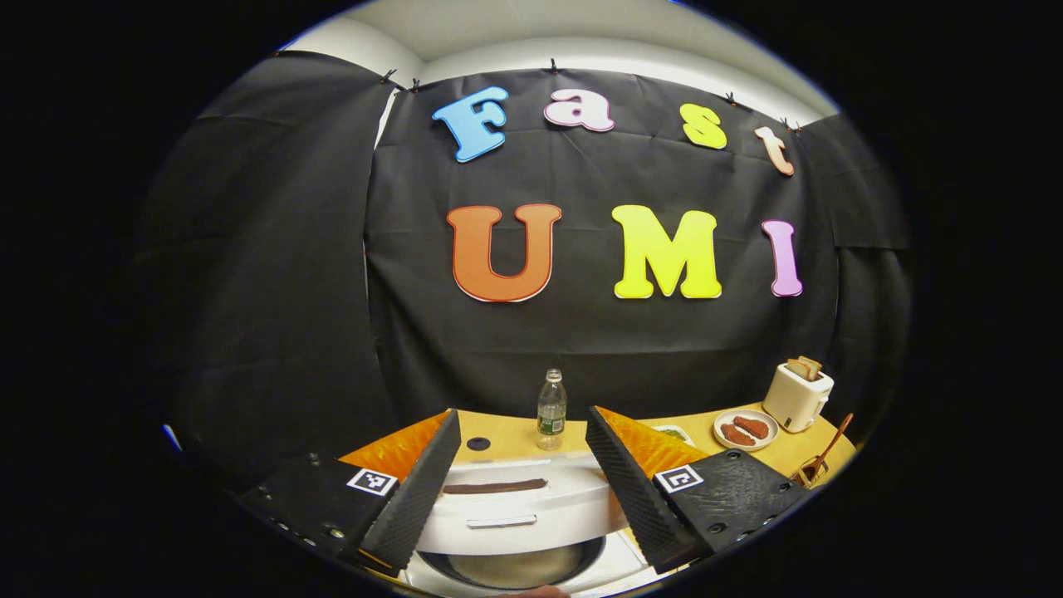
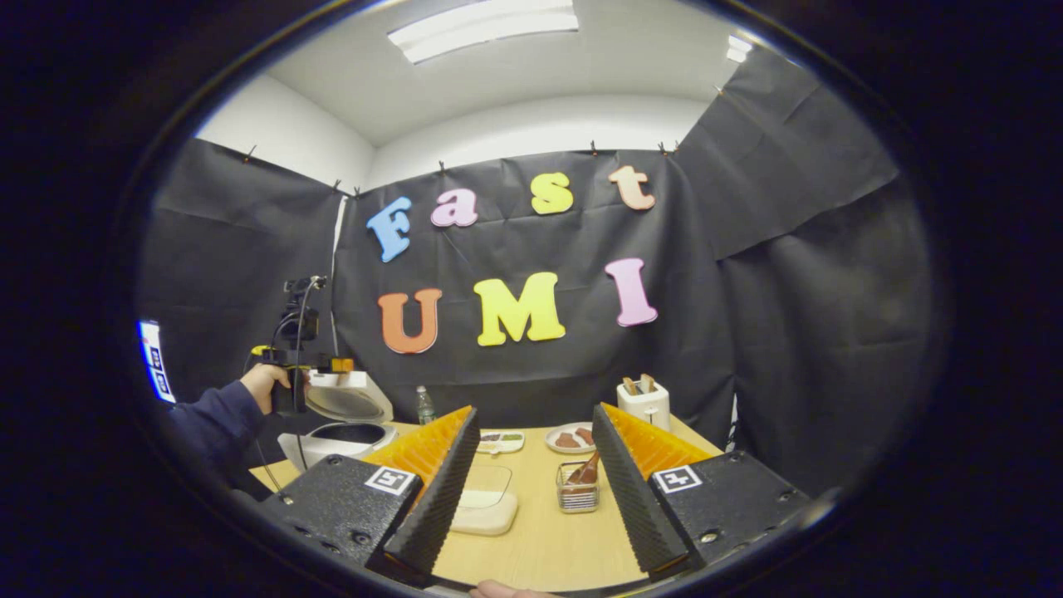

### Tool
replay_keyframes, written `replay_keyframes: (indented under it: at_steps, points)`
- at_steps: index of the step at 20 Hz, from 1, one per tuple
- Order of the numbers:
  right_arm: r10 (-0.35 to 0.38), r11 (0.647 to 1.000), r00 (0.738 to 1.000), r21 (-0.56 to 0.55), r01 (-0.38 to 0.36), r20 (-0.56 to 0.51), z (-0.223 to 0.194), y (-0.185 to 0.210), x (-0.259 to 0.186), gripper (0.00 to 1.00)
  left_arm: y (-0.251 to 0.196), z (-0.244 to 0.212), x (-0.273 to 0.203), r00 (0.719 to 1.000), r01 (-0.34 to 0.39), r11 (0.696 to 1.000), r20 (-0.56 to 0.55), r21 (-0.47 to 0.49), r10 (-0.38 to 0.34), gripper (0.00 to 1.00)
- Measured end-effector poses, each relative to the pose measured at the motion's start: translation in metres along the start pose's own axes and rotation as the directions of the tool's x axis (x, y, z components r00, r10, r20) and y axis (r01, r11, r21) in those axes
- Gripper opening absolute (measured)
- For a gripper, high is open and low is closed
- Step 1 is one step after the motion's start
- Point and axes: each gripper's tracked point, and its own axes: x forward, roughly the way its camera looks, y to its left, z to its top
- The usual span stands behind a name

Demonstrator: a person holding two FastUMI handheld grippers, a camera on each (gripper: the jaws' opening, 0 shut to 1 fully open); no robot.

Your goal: Close the left gripper, press the button to open the rice cooker; take a wooden spoon from the chopstick holder with the right hand, scoop a spoonful of rice and pour it into the rice cooker, then put the wooden spoon back into the chopstick holder.

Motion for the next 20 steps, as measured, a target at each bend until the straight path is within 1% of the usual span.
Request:
replay_keyframes:
  at_steps: [5,6,7,8,9,12,13,14,15,17,20]
  points:
    - [-0.004,1.0,1.0,0.011,0.004,0.021,0.002,-0.002,-0.023,0.89,-0.003,-0.029,-0.015,0.999,-0.02,1.0,-0.032,-0.004,0.02,0.98]
    - [-0.008,1.0,1.0,0.015,0.008,0.016,0.0,-0.003,-0.026,0.89,-0.004,-0.034,-0.017,0.999,-0.019,1.0,-0.044,-0.006,0.019,0.98]
    - [-0.013,1.0,1.0,0.019,0.013,0.01,-0.003,-0.004,-0.03,0.87,-0.005,-0.04,-0.019,0.998,-0.017,1.0,-0.058,-0.011,0.016,0.98]
    - [-0.019,1.0,1.0,0.025,0.019,0.003,-0.004,-0.006,-0.034,0.89,-0.005,-0.044,-0.022,0.998,-0.015,1.0,-0.069,-0.014,0.014,0.98]
    - [-0.021,0.999,1.0,0.03,0.021,-0.002,-0.006,-0.007,-0.036,0.89,-0.005,-0.049,-0.023,0.997,-0.015,1.0,-0.082,-0.019,0.013,0.98]
    - [-0.012,0.999,1.0,0.031,0.012,-0.017,-0.003,-0.002,-0.042,0.88,-0.003,-0.08,-0.028,0.98,-0.048,0.998,-0.195,-0.029,0.041,0.98]
    - [-0.013,1.0,1.0,0.027,0.013,-0.021,-0.003,-0.002,-0.043,0.88,-0.004,-0.079,-0.029,0.979,-0.049,0.999,-0.196,-0.01,0.046,0.98]
    - [-0.013,1.0,1.0,0.026,0.013,-0.019,-0.001,-0.002,-0.045,0.87,-0.006,-0.083,-0.029,0.977,-0.038,0.999,-0.209,0.01,0.039,0.99]
    - [-0.011,1.0,1.0,0.024,0.012,-0.015,0.001,-0.001,-0.047,0.89,-0.006,-0.087,-0.028,0.977,-0.029,0.999,-0.211,0.012,0.031,0.98]
    - [-0.006,1.0,1.0,0.014,0.006,-0.009,0.001,-0.001,-0.05,0.89,-0.006,-0.097,-0.028,0.973,-0.015,1.0,-0.232,-0.01,0.013,0.98]
    - [0.001,1.0,1.0,0.019,-0.001,-0.017,-0.003,0.0,-0.049,0.88,-0.009,-0.119,-0.029,0.957,0.002,1.0,-0.289,0.002,-0.001,0.99]
